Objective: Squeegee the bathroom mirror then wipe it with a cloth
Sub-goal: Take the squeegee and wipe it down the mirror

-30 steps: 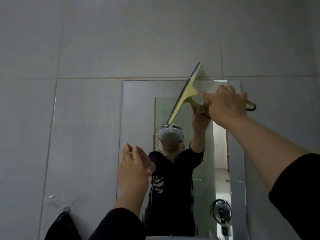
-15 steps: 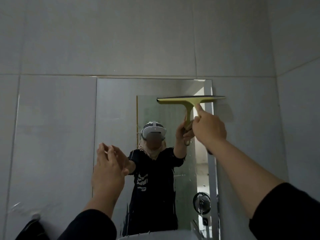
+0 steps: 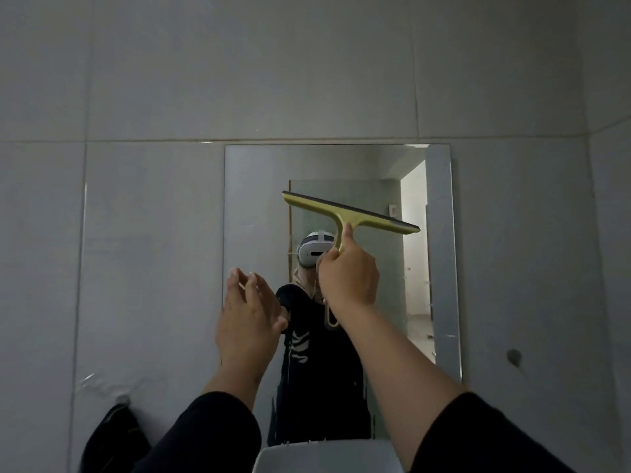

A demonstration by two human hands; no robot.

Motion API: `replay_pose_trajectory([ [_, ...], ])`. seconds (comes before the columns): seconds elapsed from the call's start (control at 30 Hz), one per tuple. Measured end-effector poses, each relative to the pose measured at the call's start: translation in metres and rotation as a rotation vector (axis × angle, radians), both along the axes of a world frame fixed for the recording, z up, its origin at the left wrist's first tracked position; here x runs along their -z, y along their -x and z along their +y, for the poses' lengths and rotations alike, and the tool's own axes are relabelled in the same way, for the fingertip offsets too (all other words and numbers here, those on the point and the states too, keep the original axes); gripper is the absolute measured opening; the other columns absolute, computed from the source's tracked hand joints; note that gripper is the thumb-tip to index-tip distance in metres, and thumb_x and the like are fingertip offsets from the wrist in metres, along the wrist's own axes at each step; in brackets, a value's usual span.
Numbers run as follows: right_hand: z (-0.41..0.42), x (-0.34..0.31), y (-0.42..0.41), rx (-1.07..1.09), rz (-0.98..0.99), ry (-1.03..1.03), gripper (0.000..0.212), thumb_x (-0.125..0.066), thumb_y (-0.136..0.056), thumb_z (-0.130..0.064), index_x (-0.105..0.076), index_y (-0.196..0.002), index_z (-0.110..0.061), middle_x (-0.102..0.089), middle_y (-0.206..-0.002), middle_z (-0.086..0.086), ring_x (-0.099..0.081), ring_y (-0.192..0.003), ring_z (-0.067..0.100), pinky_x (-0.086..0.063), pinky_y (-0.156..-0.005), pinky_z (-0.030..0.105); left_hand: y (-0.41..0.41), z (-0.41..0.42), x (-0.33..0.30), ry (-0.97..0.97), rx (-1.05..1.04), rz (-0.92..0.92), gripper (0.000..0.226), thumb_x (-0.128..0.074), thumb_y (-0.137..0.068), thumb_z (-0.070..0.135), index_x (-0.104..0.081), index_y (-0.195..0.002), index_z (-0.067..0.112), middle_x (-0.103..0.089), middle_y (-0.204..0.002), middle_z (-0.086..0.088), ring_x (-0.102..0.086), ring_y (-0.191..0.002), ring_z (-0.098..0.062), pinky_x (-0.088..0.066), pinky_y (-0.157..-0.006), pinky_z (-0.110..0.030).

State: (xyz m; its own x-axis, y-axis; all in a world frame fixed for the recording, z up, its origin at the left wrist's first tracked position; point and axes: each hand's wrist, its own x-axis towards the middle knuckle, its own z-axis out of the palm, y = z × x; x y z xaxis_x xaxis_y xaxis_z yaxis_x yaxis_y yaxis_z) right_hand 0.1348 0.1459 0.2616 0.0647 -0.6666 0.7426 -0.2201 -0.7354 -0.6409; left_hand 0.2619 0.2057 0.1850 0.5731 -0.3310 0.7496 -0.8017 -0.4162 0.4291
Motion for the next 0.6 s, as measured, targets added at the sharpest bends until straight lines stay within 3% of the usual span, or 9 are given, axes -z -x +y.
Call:
replay_pose_trajectory([
  [0.1,0.017,0.000,-0.016,-0.035,0.048,0.047,0.052,-0.036,-0.098,-0.022,-0.024,-0.148,-0.027,-0.064,-0.094,0.008,-0.060,-0.081,0.018,-0.052,-0.066,0.030,-0.001,-0.002,0.002,0.026,0.009,0.004,0.094,-0.071,-0.078,0.041,-0.011,-0.148,0.017,0.005,-0.159,0.000,-0.024,-0.143,-0.024,-0.039,-0.107,-0.044],
  [0.17,0.025,0.001,-0.024,-0.031,0.101,0.098,0.053,-0.035,-0.098,-0.020,-0.022,-0.149,-0.026,-0.062,-0.101,0.009,-0.058,-0.087,0.017,-0.048,-0.069,0.027,-0.001,-0.002,0.003,0.023,-0.028,-0.013,0.103,-0.068,-0.080,0.045,0.002,-0.149,0.014,0.009,-0.160,-0.002,-0.013,-0.146,-0.023,-0.023,-0.116,-0.047],
  [0.27,0.034,0.005,-0.033,-0.021,0.194,0.175,0.055,-0.036,-0.097,-0.019,-0.021,-0.149,-0.029,-0.062,-0.106,0.010,-0.058,-0.091,0.021,-0.050,-0.074,0.032,-0.003,-0.001,0.006,0.065,-0.083,-0.024,0.114,-0.062,-0.080,0.056,0.020,-0.146,0.015,0.016,-0.159,-0.001,0.007,-0.148,-0.018,-0.005,-0.117,-0.052],
  [0.37,0.040,0.013,-0.037,-0.030,0.346,0.240,0.057,-0.039,-0.095,-0.019,-0.022,-0.148,-0.033,-0.062,-0.113,0.009,-0.058,-0.097,0.024,-0.043,-0.070,0.031,-0.007,0.005,0.011,0.143,-0.059,-0.042,0.113,-0.062,-0.077,0.060,0.017,-0.147,0.018,0.011,-0.160,0.000,0.006,-0.148,-0.016,-0.003,-0.116,-0.054],
  [0.5,0.033,0.019,-0.029,0.035,0.515,0.327,0.060,-0.041,-0.093,-0.020,-0.022,-0.146,-0.041,-0.055,-0.125,0.011,-0.055,-0.107,0.031,-0.046,-0.083,0.040,-0.010,0.019,0.021,0.107,-0.048,-0.071,0.108,-0.063,-0.079,0.056,0.009,-0.150,0.018,0.006,-0.161,-0.001,0.004,-0.148,-0.017,-0.007,-0.117,-0.055],
  [0.6,0.022,0.021,-0.016,0.077,0.612,0.396,0.062,-0.040,-0.091,-0.014,-0.025,-0.144,-0.043,-0.052,-0.128,0.010,-0.054,-0.107,0.032,-0.045,-0.081,0.039,-0.011,0.025,0.024,0.096,-0.028,-0.078,0.101,-0.062,-0.081,0.055,0.002,-0.150,0.019,0.000,-0.160,0.000,-0.002,-0.147,-0.016,-0.010,-0.117,-0.055],
])
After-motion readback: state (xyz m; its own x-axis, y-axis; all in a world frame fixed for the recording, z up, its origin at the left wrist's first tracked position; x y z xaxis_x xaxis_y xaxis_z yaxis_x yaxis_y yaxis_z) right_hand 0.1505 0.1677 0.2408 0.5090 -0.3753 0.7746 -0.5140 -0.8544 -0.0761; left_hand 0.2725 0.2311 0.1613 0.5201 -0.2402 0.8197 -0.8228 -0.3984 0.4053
